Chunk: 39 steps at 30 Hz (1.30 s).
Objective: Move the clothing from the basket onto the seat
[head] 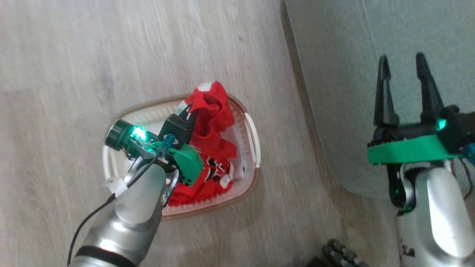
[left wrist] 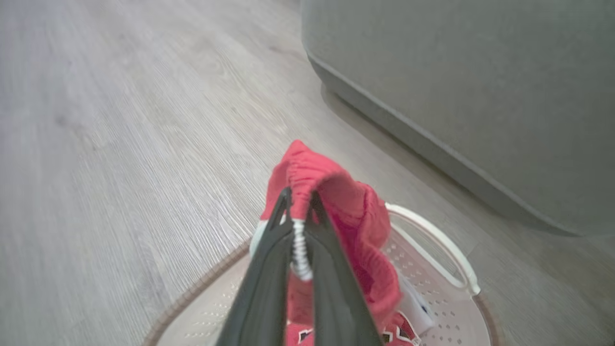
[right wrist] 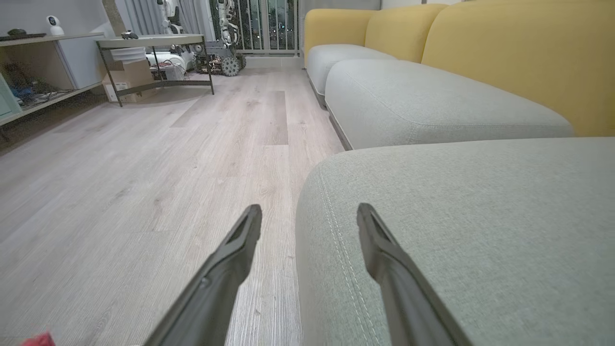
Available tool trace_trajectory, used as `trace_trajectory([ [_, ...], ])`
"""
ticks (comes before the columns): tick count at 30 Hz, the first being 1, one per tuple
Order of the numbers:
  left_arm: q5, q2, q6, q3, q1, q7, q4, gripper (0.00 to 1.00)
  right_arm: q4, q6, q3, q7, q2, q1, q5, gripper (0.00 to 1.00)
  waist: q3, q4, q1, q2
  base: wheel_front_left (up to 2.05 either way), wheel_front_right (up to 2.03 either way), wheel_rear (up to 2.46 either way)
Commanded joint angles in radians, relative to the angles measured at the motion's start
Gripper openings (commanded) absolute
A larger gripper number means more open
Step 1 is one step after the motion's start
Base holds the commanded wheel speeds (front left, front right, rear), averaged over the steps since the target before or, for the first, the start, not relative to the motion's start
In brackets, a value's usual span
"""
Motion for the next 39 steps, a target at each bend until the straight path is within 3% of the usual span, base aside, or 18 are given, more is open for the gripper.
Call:
trace_trajectory([
  [1,-0.013,0.008,-0.006,0.022,0.018,-0.01,-0.051,0.0,-0.017,0.007,0.011,-0.006,0.002,0.032,-0.011,1.0,-0.112,0.057,0.0,-0.0001,0.0,0.0,0.0],
  [13,-0.099,0.004,-0.044,0.056,-0.015,-0.01,-0.156,0.0,0.063,0.007,-0.028,-0.006,0.002,0.177,-0.042,1.0,-0.375,0.141,0.0,-0.0001,0.0,0.0,0.0],
  [22,-0.155,-0.005,-0.064,0.04,-0.099,-0.009,-0.169,0.0,0.078,0.007,-0.013,-0.006,0.002,0.256,-0.047,1.0,-0.511,0.167,0.0,-0.0001,0.0,0.0,0.0],
  [30,-0.244,-0.008,-0.065,-0.047,-0.213,0.002,-0.184,0.0,0.098,0.007,0.085,-0.006,0.002,0.266,-0.035,1.0,-0.56,0.187,0.0,-0.0001,0.0,0.0,0.0],
  [39,-0.366,-0.008,-0.013,-0.194,-0.334,0.015,-0.217,0.0,0.18,0.007,0.258,-0.006,0.002,0.201,-0.071,1.0,-0.573,0.212,0.0,-0.0001,0.0,0.0,0.0],
])
